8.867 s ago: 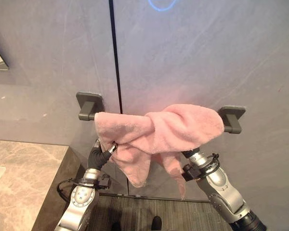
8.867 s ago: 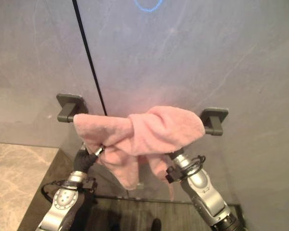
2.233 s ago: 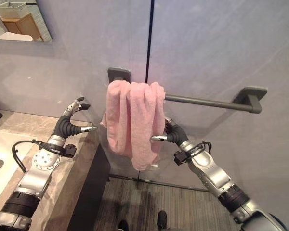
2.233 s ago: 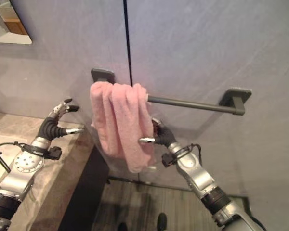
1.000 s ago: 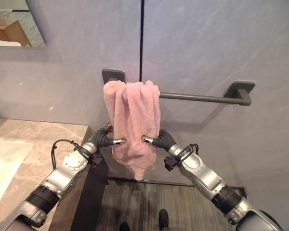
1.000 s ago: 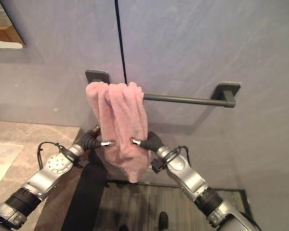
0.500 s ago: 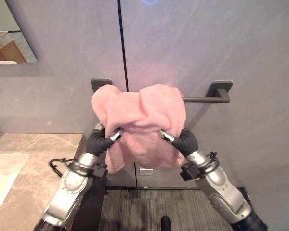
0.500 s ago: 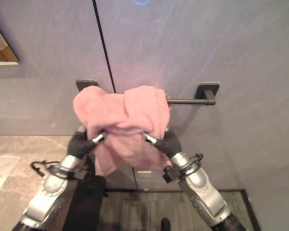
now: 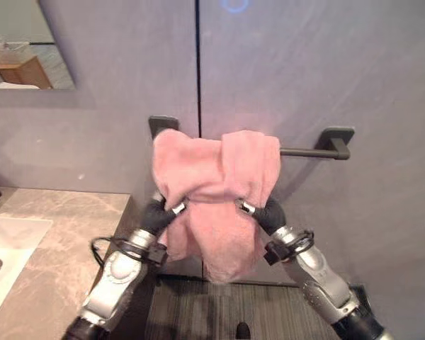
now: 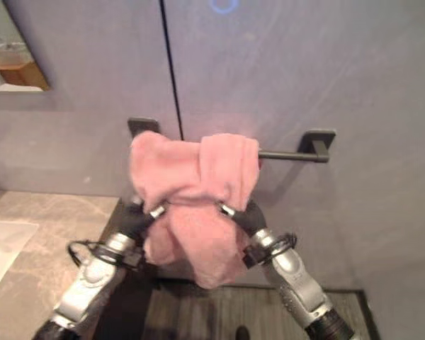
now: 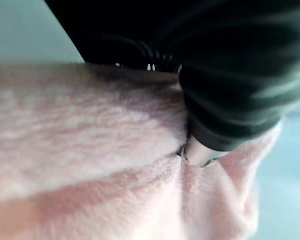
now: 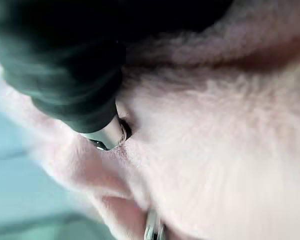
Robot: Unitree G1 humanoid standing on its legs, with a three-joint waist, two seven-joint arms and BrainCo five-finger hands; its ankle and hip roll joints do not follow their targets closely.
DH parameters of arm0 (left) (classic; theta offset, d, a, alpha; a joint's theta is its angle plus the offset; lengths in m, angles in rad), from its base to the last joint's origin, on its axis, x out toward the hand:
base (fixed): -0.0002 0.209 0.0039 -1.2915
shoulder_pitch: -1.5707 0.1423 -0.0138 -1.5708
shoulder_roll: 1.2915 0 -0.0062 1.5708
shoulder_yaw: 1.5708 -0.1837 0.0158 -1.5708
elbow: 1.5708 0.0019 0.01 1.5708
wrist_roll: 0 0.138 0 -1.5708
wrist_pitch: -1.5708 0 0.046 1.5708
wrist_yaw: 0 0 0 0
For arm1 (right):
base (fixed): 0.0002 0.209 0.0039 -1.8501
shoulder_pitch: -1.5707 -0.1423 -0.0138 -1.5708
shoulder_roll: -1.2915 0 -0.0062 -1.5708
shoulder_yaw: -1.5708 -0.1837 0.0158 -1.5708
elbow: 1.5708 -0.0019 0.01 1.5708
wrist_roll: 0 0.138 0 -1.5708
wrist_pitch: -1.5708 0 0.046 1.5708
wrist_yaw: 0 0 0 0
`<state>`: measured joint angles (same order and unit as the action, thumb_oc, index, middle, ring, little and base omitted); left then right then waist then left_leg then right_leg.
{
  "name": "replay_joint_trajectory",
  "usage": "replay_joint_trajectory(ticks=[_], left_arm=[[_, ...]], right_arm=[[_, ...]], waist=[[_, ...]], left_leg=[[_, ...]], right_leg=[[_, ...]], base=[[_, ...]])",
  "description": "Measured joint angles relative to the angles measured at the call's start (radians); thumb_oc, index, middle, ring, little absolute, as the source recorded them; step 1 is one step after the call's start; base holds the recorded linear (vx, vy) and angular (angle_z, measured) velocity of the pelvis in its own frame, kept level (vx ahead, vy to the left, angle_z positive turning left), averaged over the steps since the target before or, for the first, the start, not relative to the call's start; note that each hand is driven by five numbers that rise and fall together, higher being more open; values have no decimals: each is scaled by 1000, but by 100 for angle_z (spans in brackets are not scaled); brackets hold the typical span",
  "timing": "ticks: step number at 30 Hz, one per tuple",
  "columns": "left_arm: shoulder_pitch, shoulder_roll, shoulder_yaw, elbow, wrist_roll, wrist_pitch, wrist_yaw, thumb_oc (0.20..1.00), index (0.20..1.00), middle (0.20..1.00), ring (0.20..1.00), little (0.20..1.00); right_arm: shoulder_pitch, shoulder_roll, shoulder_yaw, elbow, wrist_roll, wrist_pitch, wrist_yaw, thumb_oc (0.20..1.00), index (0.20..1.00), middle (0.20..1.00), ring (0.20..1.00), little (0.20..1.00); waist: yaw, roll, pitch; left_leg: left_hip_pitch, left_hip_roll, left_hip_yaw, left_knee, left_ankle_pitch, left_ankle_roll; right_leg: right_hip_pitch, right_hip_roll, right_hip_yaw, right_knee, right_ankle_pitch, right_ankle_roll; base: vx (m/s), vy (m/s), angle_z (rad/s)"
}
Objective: Put brush and paste in cup on sink, flatten towel.
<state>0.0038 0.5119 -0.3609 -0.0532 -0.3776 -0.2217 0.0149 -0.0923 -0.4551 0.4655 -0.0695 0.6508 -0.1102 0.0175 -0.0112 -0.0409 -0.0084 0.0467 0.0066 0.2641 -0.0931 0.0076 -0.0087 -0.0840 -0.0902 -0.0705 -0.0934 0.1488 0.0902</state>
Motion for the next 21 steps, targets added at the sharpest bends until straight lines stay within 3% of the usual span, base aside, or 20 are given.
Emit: replay_joint_trajectory(ticks=[3, 8, 14, 21], left_arm=[[-41, 24, -48, -1, 106, 20, 1, 200, 200, 200, 200, 200], [-90, 24, -24, -157, 115, 1, 4, 200, 200, 200, 200, 200], [-80, 30, 77, -361, 120, -44, 13, 200, 200, 200, 200, 200], [-77, 33, 74, -360, 113, -59, 13, 200, 200, 200, 200, 200]], right_arm=[[24, 7, -54, -23, -31, 4, -33, 200, 200, 200, 200, 200], [54, 2, -165, -238, -39, -37, -40, 200, 200, 200, 200, 200], [66, 0, -191, -360, -37, -88, -36, 200, 200, 200, 200, 200], [83, -22, -200, -382, -39, -90, -31, 200, 200, 200, 200, 200]], waist=[[-5, 2, 3], [-12, 8, 7], [-15, 12, 12], [-18, 12, 12]], left_leg=[[5, 1, -2, 0, 0, 0], [17, 3, -5, 0, -1, 1], [20, 2, -3, -4, -6, -3], [21, 2, -4, -4, -3, 1]], right_leg=[[6, 0, -3, 2, -3, -3], [20, 2, -10, 6, -2, -3], [21, 1, -8, 4, -8, 1], [23, 1, -8, 4, -7, -1]], base=[[0, 0, 0], [0, -2, 1], [-2, -3, -1], [0, 0, 0]])
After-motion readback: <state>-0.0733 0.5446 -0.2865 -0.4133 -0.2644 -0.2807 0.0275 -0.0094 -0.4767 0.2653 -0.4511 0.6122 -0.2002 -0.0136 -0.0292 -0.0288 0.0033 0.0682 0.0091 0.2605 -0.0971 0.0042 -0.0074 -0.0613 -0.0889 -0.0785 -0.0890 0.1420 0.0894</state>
